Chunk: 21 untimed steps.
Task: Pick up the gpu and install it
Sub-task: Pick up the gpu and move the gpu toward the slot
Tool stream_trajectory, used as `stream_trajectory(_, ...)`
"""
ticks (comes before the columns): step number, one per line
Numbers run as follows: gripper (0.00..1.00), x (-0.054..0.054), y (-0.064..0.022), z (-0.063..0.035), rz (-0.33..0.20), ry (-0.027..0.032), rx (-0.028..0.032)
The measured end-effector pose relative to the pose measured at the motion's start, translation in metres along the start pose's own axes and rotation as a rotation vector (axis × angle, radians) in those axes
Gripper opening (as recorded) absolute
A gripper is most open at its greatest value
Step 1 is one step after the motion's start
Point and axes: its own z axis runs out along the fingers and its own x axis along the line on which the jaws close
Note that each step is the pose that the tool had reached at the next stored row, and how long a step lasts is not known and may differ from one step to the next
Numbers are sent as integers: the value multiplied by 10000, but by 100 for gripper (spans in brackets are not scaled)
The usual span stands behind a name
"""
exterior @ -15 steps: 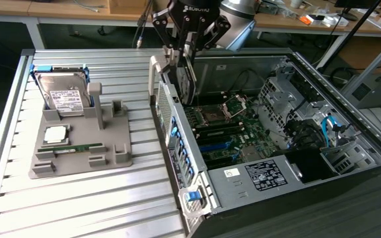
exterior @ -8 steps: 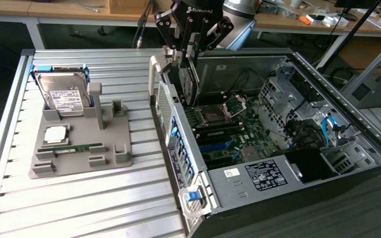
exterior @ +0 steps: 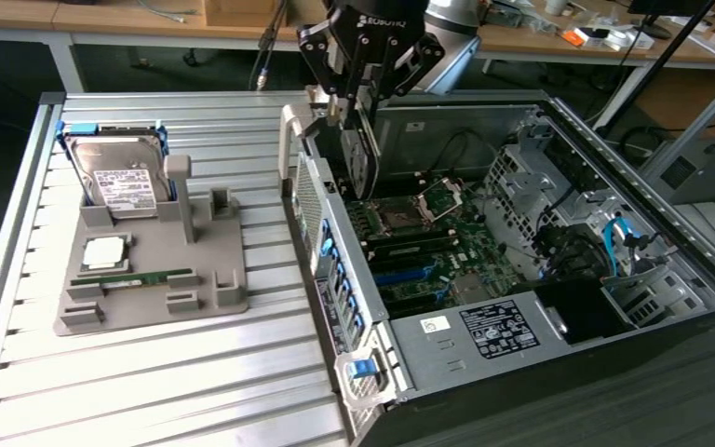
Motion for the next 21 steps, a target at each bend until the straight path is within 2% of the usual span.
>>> stream_trajectory(21, 27, -186, -21, 32, -1, 5, 9)
